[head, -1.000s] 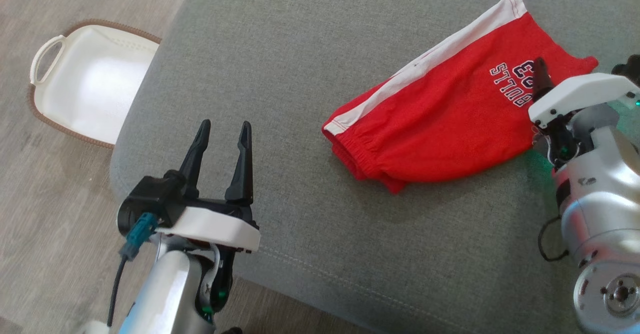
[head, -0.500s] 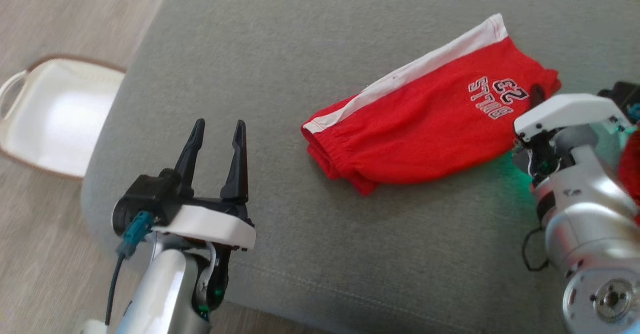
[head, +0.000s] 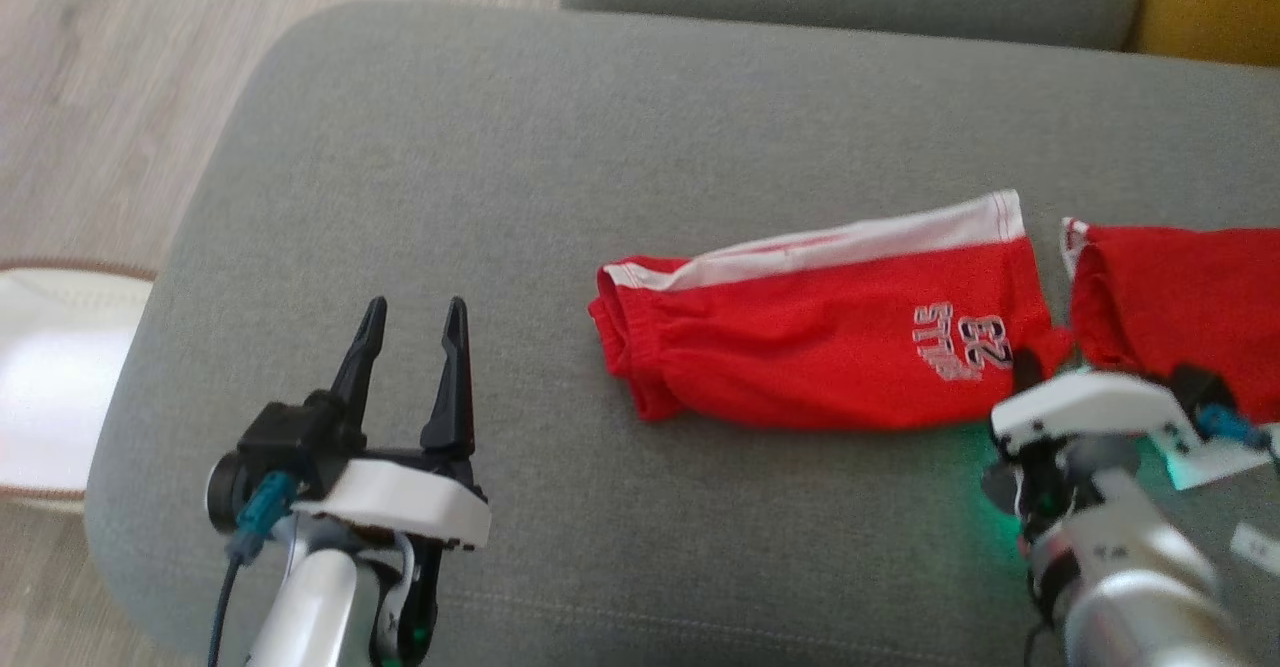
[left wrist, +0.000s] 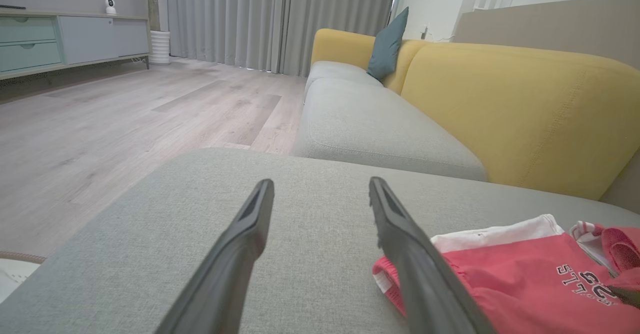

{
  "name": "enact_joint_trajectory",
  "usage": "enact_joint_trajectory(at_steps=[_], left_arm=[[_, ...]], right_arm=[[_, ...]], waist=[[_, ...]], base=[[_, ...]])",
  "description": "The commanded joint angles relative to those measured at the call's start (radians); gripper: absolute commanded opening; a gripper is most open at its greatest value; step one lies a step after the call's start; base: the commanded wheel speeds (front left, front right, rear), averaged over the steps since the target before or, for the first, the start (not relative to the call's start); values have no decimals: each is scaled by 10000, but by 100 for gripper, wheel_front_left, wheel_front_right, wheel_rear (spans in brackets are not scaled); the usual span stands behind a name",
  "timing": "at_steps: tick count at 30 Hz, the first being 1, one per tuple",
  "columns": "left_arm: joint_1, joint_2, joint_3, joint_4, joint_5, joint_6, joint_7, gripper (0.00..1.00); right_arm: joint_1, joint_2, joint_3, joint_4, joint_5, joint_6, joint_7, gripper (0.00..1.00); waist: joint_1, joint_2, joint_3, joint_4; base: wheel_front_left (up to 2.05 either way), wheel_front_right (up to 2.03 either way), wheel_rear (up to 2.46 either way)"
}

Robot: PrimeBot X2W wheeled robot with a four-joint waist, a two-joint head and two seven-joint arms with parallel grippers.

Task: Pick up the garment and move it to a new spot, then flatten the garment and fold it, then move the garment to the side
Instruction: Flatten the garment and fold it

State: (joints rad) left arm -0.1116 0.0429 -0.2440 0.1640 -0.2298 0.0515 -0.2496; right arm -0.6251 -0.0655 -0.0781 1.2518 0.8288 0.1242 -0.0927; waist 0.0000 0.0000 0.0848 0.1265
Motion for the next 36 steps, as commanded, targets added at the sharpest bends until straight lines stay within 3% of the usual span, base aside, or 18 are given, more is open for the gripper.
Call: enact_joint_trajectory(at_steps=[1,11,19,27,36], left_arm=[[-190,74,376,-300,89,-47,-122,100],[426,74,486,-349,203,-82,-122,100],[551,74,433,-379,290,-97,-122,100],[600,74,444,-367,300,-110,-122,100],[547,74,286,-322,209,-74,-122,100]], right_arm=[[93,151,396,-309,236,65,-165,0],[1760,152,2760,-1610,2284,65,-1177,0],[1627,152,3640,-2428,2408,65,-1655,0],[1862,152,3675,-4787,1525,65,-1687,0],[2264,152,5793,-6036,1515,65,-1689,0]], waist=[[0,0,-254,-204],[0,0,-776,-356],[0,0,-887,-156],[0,0,-921,119],[0,0,-875,643]], base=[[0,0,0],[0,0,0],[0,0,0],[0,0,0],[0,0,0]])
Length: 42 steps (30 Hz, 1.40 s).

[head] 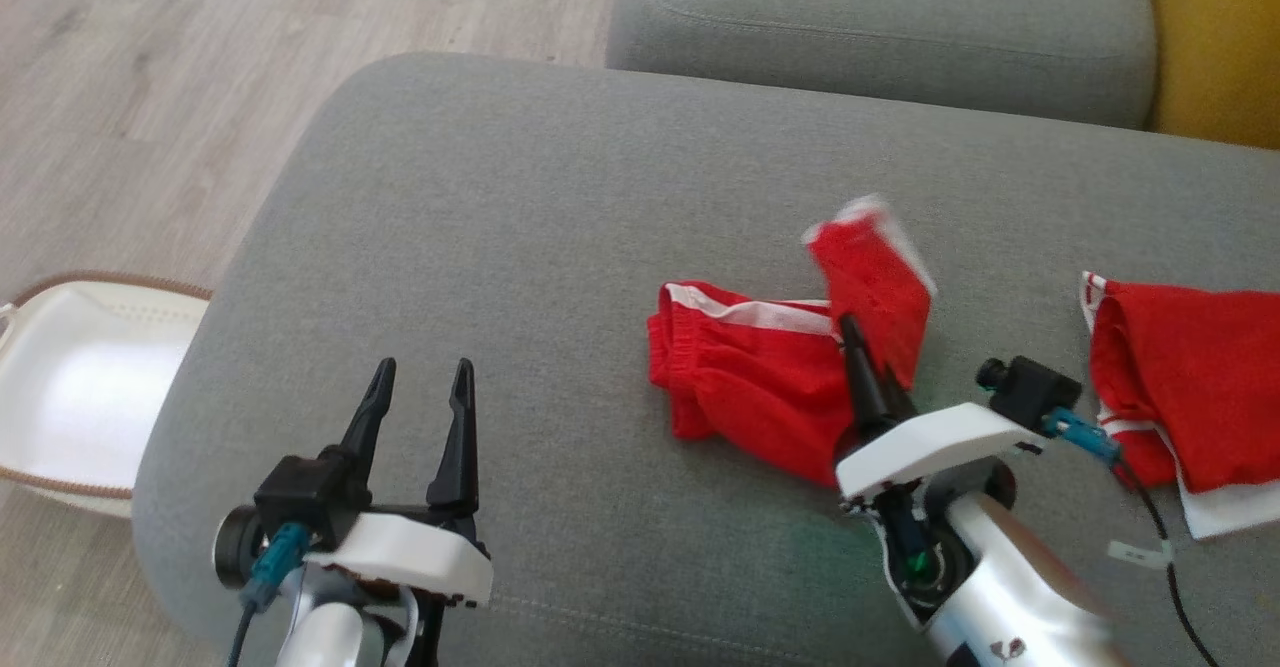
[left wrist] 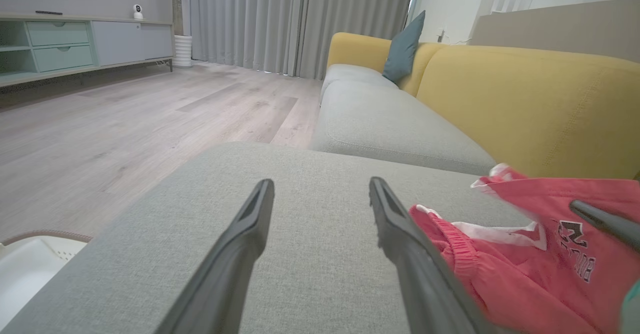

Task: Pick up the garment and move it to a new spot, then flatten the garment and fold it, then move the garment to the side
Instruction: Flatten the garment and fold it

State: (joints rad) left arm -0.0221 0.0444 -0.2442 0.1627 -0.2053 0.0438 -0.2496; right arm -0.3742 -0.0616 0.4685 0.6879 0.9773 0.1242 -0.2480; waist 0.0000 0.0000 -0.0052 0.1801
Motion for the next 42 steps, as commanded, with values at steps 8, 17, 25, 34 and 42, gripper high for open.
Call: enact_joint_trajectory(at_steps=[8,17,25,34,42], left_arm=[[-351,58,239,-253,-67,22,-122,100],[-421,58,192,-242,-103,34,-122,100],[-517,58,179,-215,-113,26,-122,100],[-614,58,124,-145,-202,67,-122,100],[-613,58,208,-139,-153,66,-122,100]], right_arm=[[-352,114,1412,-630,204,65,-136,0],[-417,114,1525,-1306,332,65,-137,0],[-353,114,2363,-1092,-654,65,-137,1],[-813,114,3803,-99,-723,65,-63,100],[-1239,114,4865,247,32,65,279,100]], waist=[[0,0,137,545],[0,0,263,732],[0,0,436,710],[0,0,498,624],[0,0,458,378]], base=[[0,0,0],[0,0,0],[0,0,0],[0,0,0],[0,0,0]])
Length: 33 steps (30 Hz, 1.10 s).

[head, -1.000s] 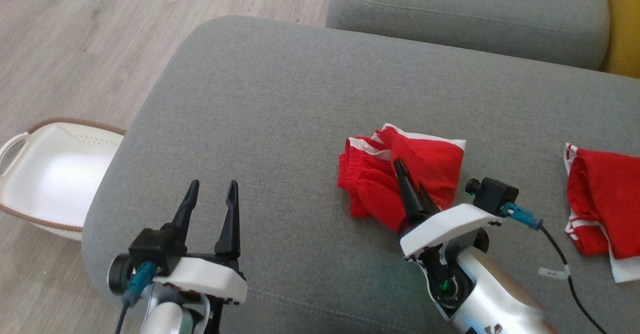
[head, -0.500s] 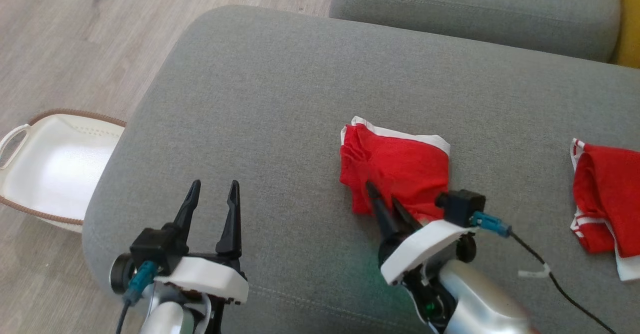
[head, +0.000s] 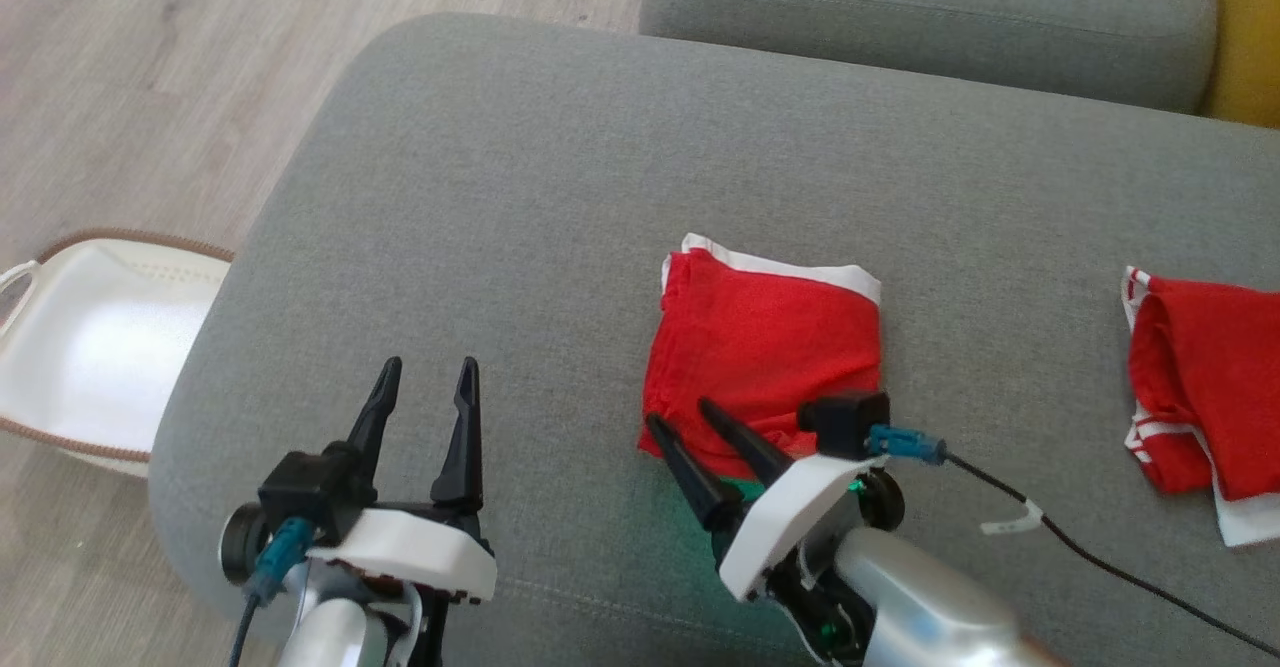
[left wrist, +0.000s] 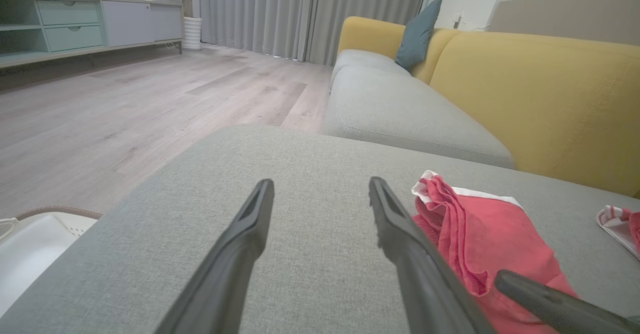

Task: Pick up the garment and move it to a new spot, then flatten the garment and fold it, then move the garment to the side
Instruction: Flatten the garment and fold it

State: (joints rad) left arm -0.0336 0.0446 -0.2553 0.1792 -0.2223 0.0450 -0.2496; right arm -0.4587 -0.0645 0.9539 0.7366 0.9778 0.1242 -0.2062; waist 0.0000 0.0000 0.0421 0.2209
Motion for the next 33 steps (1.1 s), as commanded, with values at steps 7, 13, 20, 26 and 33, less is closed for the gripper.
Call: enact_joint_trajectory(at_steps=[7,13,20,26,33], left_arm=[[-476,56,460,-427,46,84,-122,100],[-473,56,601,-634,61,116,-122,100],[-586,56,597,-934,89,138,-122,100],[-617,56,506,-1126,52,178,-122,100],[-484,56,401,-1224,38,244,-122,100]], right_arm=[[-830,143,-733,47,219,65,-517,100],[-860,143,-2731,-390,-1025,65,-550,100],[539,143,-5410,-2007,-3862,65,-553,100],[2138,143,-6740,-3491,-5420,65,-554,100],[3117,143,-7383,-4285,-6220,65,-555,100]], waist=[[0,0,-178,-366],[0,0,-242,-683],[0,0,-273,-1021],[0,0,-226,-1236],[0,0,-168,-1400]], base=[[0,0,0],[0,0,0],[0,0,0],[0,0,0],[0,0,0]])
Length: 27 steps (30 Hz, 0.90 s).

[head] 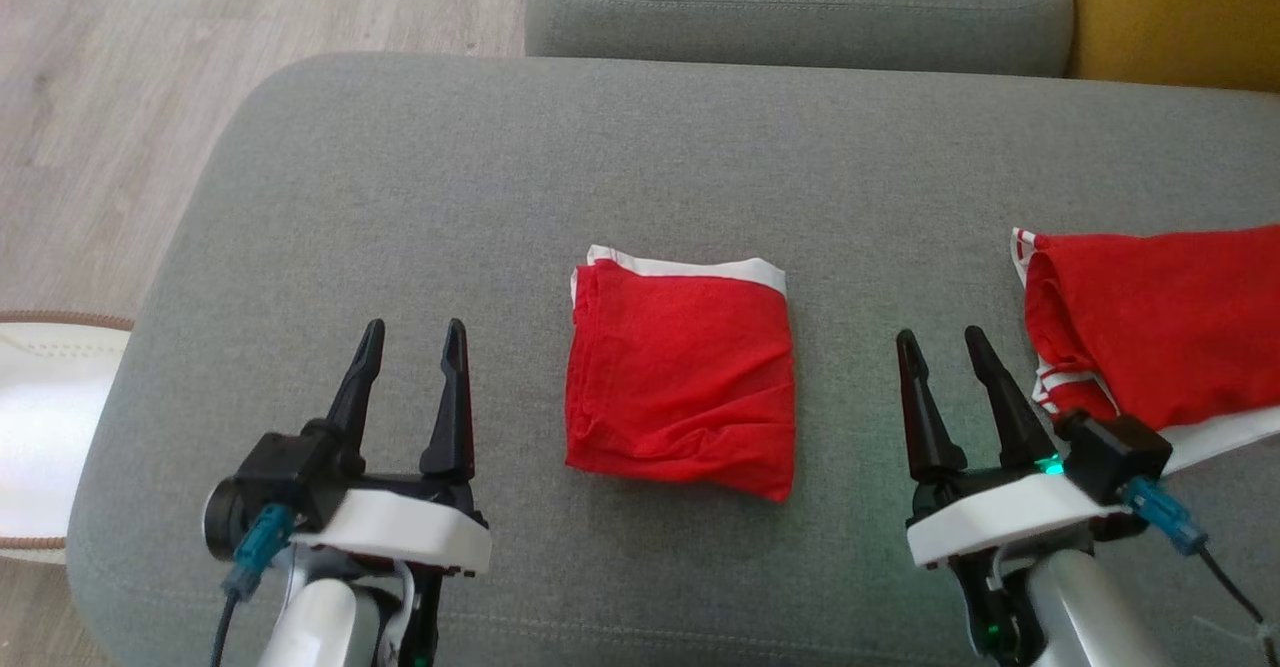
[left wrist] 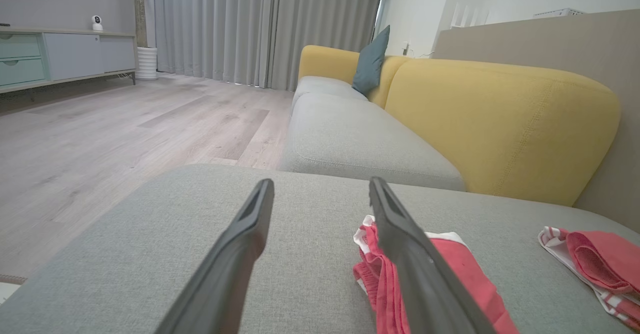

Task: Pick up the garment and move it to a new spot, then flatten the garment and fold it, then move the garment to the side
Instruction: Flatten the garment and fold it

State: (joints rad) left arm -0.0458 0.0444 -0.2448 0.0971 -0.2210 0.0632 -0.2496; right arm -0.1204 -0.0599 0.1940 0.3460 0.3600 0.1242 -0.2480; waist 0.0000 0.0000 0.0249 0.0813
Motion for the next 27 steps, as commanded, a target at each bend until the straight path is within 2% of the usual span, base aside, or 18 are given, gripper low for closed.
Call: enact_joint_trajectory(at_steps=[1,8,9,10,11,19,25,27], left_arm=[[-359,58,288,-412,22,66,-122,100],[-551,58,114,-394,-47,-9,-122,100],[-574,58,77,-368,-54,-29,-122,100],[-588,58,41,-348,-60,-39,-122,100],[-605,58,6,-333,-71,-42,-122,100],[-799,58,-257,-191,-149,-93,-122,100],[-936,58,-404,-110,-252,-86,-122,100],[-991,58,-466,-103,-291,-79,-122,100]], right_arm=[[-224,97,220,-419,-99,65,-137,100],[-253,97,212,-593,-418,65,-137,100],[-287,97,293,-615,-418,65,-137,92],[-336,97,388,-645,-423,65,-137,28],[-401,97,555,-683,-439,65,-137,0],[-1515,97,2203,21,-633,65,-137,0],[-2304,97,2408,1149,-686,65,-137,0],[-2492,97,2243,1598,-235,65,-137,0]], waist=[[0,0,10,-10],[0,0,192,280],[0,0,230,371],[0,0,279,466],[0,0,345,577],[0,0,902,1663],[0,0,1199,2341],[0,0,1331,2564]], base=[[0,0,0],[0,0,0],[0,0,0],[0,0,0],[0,0,0],[0,0,0],[0,0,0],[0,0,0]])
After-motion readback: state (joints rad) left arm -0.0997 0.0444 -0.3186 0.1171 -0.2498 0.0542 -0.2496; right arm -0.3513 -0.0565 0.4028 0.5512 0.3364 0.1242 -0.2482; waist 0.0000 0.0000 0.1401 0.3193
